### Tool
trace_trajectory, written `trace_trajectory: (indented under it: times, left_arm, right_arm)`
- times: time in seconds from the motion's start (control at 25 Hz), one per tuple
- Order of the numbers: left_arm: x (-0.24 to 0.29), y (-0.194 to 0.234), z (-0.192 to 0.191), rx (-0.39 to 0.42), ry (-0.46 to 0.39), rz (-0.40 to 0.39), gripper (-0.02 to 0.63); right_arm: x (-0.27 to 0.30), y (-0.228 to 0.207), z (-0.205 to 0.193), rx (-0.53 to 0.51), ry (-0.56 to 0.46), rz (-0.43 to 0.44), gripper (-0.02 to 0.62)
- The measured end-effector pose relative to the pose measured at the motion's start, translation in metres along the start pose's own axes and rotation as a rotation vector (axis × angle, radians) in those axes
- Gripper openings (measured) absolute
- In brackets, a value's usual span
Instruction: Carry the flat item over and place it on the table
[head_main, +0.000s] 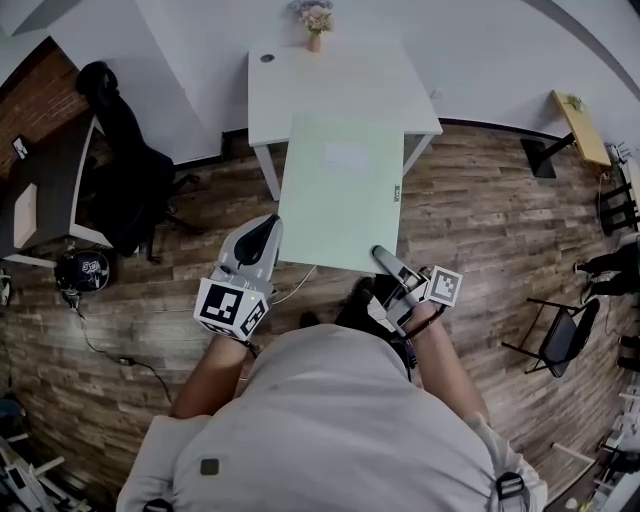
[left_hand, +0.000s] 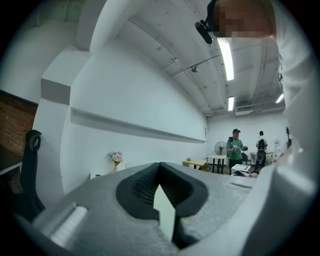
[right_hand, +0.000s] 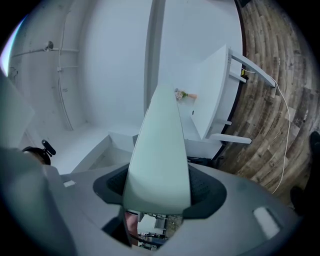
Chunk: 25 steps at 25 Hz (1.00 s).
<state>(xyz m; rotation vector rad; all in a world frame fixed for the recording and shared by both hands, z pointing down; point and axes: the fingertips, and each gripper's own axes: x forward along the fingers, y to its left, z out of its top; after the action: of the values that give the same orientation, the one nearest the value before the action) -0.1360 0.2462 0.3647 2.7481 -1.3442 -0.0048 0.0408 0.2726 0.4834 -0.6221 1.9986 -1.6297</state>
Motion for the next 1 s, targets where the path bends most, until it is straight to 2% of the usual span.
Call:
trace_trajectory:
  times: [0.28,0.48,0.72,1.0]
  left_arm:
    - [0.019,-0.01,-0.014,0.003,0.008,0.027,0.0]
    - [0.092,-0.02,-0.005,-0.006,0.025,0.05,0.0]
    - [0.167,-0.035,-0.001,-0.002,0.021,0.065,0.0]
    - [0.244,-0.041,0.001,-0.012,0.04,0.123,0.0]
  right_arm:
    - [-0.007,-0.017,0.021,0.015,0.016,0.017,0.298]
    - [-0.016,-0.026,0.094,0.032,0.029,0.027,0.299]
    - [-0.023,-0.04,0.161,0.038,0.063,0.044,0.298]
    - [-0.032,-0.052,0.237,0.062,0.11,0.056,0.299]
